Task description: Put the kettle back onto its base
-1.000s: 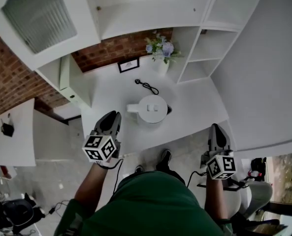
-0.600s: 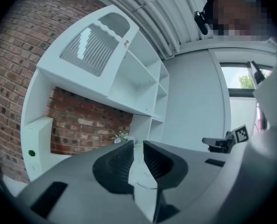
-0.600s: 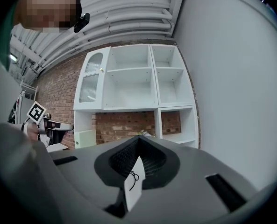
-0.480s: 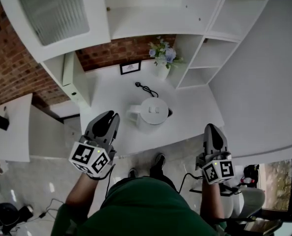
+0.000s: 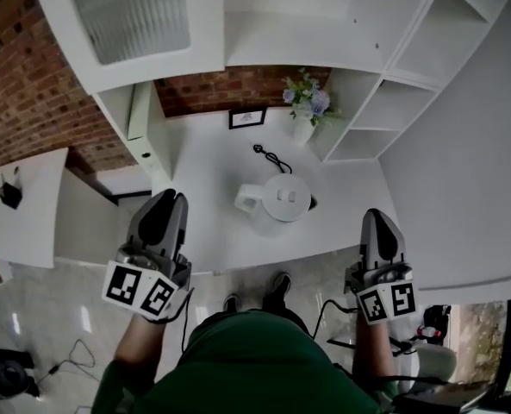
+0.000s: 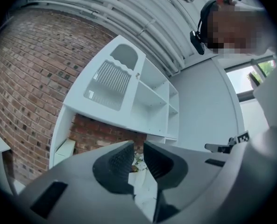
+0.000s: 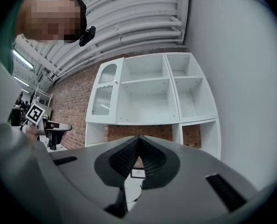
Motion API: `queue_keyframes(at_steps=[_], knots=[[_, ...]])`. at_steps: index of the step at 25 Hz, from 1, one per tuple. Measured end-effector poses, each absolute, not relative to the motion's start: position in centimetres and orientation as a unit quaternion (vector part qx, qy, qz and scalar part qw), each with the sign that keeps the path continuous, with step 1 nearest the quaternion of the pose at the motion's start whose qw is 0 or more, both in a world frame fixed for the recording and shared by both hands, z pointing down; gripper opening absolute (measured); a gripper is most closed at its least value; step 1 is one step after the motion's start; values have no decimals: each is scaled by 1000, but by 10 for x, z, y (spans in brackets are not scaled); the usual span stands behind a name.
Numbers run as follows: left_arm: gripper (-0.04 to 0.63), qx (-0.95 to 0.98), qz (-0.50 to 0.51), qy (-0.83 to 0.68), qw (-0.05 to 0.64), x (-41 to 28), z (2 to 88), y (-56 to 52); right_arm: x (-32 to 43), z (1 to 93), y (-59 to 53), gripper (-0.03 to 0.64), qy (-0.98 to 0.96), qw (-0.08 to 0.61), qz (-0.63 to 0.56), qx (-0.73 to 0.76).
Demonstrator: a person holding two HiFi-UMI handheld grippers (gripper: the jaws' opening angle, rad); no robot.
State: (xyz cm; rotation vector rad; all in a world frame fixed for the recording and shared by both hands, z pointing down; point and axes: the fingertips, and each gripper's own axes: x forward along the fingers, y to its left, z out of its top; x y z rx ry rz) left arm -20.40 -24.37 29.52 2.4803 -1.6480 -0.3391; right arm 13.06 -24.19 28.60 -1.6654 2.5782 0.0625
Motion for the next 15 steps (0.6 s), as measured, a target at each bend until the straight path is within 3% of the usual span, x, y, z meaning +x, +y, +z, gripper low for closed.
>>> queue_keyframes(at_steps=[7,15], knots=[[77,817,-102,-563,73,-195,302,-251,145,298,-261,14,842,32,9,-539],[77,797,-64,-588,124,-176,360,-268,170,317,-292,12,847,21,-7,-530]])
